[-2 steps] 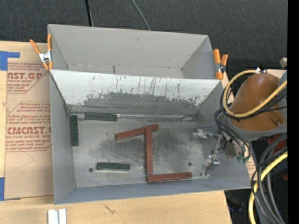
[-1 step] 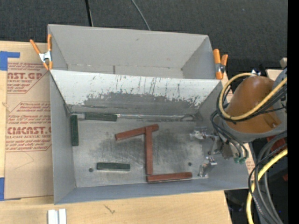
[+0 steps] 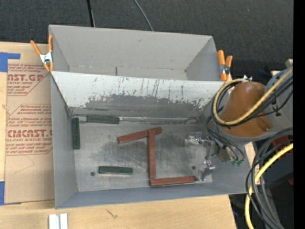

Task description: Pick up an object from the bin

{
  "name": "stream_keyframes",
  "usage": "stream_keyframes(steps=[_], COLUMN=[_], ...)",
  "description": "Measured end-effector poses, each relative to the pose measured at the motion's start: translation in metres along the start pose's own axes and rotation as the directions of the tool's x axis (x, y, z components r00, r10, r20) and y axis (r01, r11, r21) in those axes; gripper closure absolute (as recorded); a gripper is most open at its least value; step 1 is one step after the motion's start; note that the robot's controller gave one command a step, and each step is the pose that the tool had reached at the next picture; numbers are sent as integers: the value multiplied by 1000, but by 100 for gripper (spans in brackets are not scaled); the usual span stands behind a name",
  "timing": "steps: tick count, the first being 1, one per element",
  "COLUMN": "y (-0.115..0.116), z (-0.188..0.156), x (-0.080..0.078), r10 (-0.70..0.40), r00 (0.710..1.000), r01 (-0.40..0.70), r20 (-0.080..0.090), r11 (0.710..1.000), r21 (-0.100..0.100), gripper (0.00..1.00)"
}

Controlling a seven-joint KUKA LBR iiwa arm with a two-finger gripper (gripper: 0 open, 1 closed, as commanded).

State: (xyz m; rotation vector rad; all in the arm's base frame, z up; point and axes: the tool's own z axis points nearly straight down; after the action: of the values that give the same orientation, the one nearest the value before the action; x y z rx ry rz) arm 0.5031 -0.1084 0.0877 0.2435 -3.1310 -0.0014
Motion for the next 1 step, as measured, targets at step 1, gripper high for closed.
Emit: stream_keyframes(steps=[1], y=[15], z=[12], x=[7], r10=[-233], r00=[972], r01=[233], r20=[9], r11=[972], r21=[4], gripper=[0])
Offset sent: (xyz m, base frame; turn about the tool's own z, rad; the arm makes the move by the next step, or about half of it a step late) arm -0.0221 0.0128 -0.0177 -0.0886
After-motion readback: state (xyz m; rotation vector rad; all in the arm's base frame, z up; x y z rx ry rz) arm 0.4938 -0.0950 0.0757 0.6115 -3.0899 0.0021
